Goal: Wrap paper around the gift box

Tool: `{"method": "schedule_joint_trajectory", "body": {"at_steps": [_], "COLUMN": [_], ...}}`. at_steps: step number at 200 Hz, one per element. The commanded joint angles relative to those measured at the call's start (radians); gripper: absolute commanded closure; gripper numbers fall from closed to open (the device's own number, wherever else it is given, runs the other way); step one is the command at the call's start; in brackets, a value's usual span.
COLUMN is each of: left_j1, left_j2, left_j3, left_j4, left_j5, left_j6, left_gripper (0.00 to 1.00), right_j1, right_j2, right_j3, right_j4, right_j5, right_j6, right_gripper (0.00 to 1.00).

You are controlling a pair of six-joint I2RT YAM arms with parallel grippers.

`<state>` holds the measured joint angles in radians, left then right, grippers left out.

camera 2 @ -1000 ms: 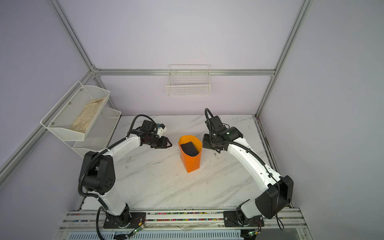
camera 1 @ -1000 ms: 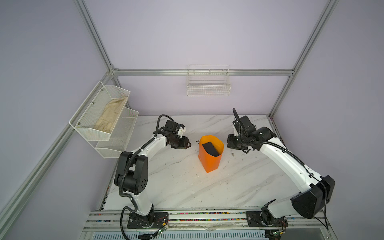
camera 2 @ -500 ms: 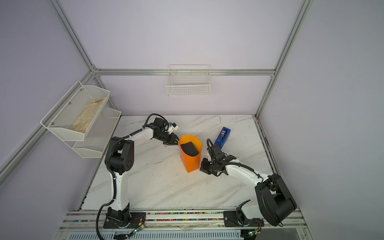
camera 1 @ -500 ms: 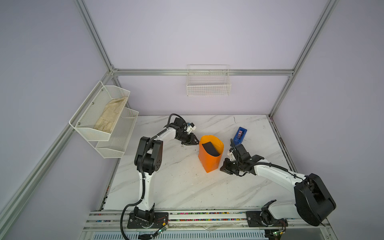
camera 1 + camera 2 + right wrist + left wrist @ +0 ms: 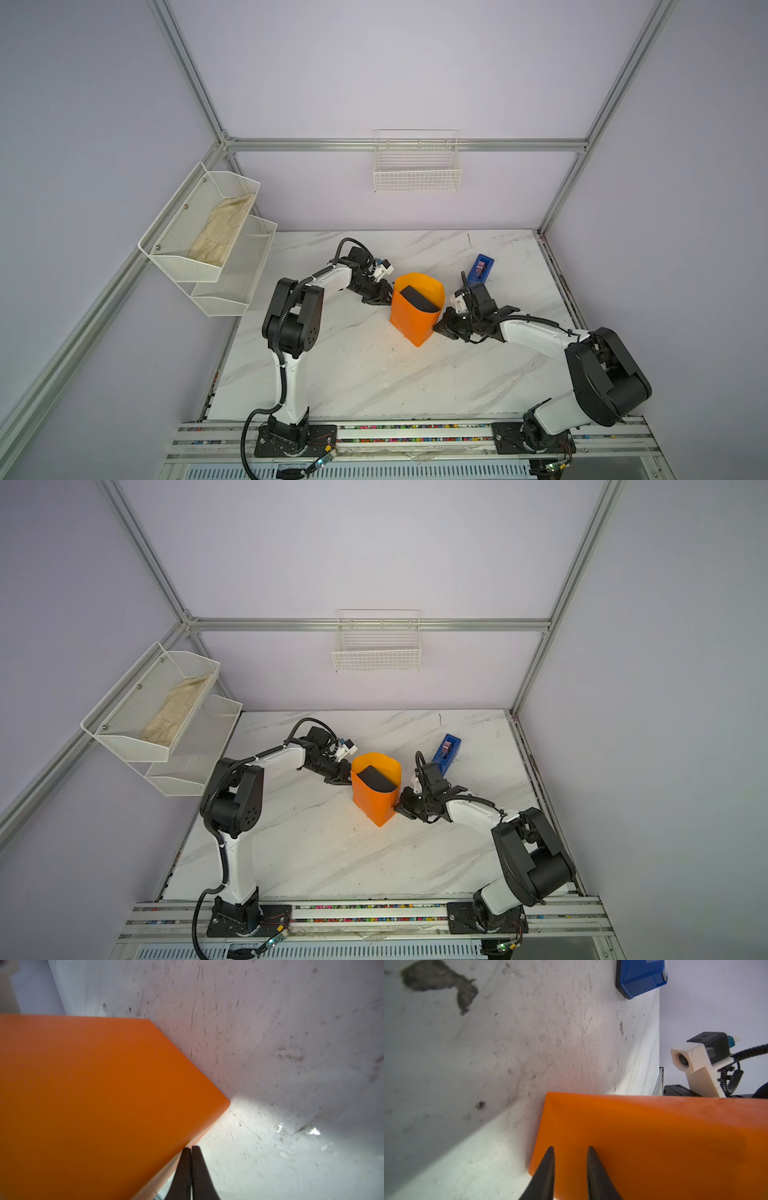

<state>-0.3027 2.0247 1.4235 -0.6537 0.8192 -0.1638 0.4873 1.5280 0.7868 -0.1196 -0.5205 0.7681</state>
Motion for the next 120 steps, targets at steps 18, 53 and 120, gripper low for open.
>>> {"method": "schedule_joint_trajectory", "body": {"at_steps": [18, 53, 120], "left_j1": [0.008, 0.027, 0.092], "left_j2": [-0.195, -0.332, -0.493], "left_j3": [-0.198, -0.364, -0.467], "left_j4": [-0.013, 0.003, -0.032], "left_j5": [-0.067, -0.119, -0.248], "left_j6": [-0.023, -0.045, -0.09], "left_gripper": [0.73, 0.73, 0.69], "right_j1": [0.0, 0.044, 0.112], "right_j2": [0.067, 0.127, 0.121], "right_j3": [0.088, 0.156, 0.156], "right_j4": [-0.014, -0.018, -0.044], "right_j5": [-0.036, -0.096, -0.073], "right_j6": [-0.104, -0.141, -0.122], "right_gripper": [0.92, 0.92, 0.92]}}
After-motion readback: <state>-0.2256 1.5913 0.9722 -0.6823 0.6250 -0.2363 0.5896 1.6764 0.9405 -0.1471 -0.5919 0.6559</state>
